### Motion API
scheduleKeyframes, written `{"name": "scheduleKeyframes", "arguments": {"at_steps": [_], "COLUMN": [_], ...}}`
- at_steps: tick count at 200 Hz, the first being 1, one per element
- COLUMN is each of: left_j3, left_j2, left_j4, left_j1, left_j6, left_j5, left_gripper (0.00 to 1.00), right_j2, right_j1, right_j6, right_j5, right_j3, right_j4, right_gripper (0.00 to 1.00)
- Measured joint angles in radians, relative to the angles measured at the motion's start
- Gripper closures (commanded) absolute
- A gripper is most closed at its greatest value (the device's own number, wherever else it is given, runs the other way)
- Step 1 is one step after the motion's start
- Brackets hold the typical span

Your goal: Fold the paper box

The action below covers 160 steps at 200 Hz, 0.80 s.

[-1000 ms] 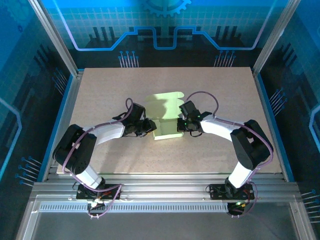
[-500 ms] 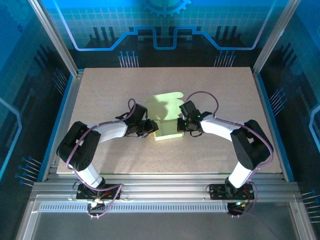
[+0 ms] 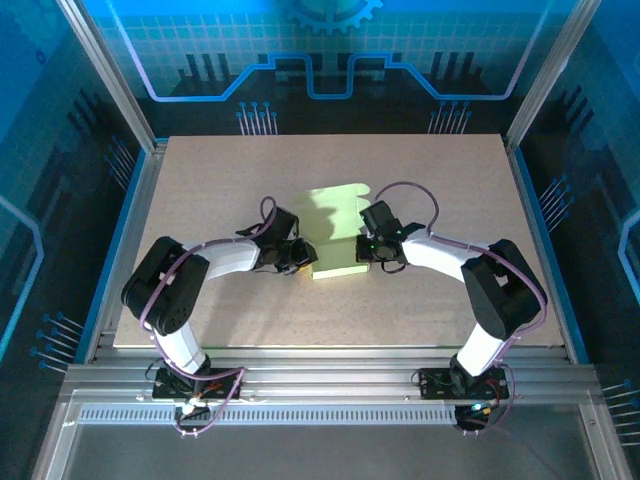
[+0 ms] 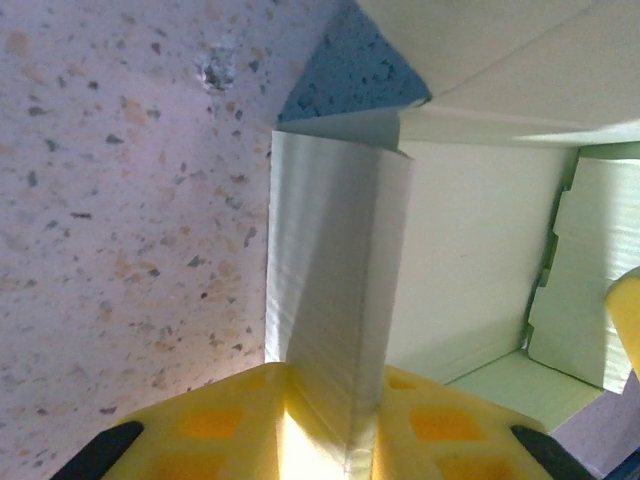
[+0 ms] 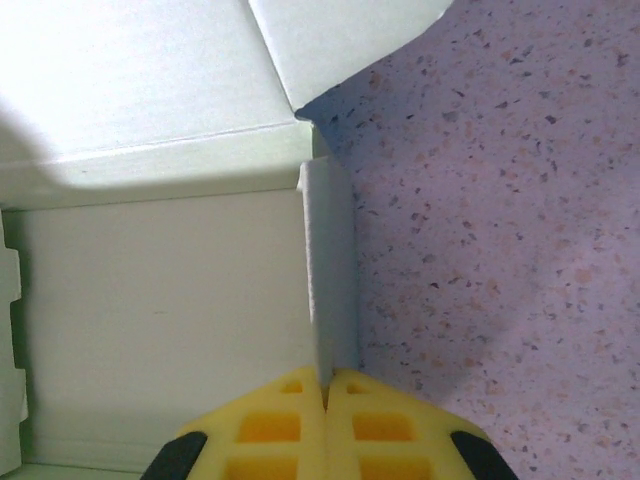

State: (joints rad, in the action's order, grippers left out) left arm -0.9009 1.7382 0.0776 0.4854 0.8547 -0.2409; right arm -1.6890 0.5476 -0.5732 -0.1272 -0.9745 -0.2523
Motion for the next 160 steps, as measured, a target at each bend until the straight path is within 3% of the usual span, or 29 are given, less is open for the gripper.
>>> {"name": "scheduleKeyframes", "arguments": {"at_steps": [111, 160], "left_j3": [-0.087, -0.138], "left_j2": [0.052, 0.067], "left_j4": [0.068, 0.152], "left_j1": [0.019, 0.040], "left_j6": [-0.045, -0.082], "left_j5": [0.032, 0.091], "left_gripper": [0.82, 0.96], "right_j2": [0.000, 0.012], "right_j1": [0.005, 0.129], "right_j6": [0.000, -0.030], "right_j5": [-0.057, -0.288], "right_j3": [-0.004, -0.038], "right_j4": [-0.011, -0.100], "right_gripper": [1.00, 1.00]}}
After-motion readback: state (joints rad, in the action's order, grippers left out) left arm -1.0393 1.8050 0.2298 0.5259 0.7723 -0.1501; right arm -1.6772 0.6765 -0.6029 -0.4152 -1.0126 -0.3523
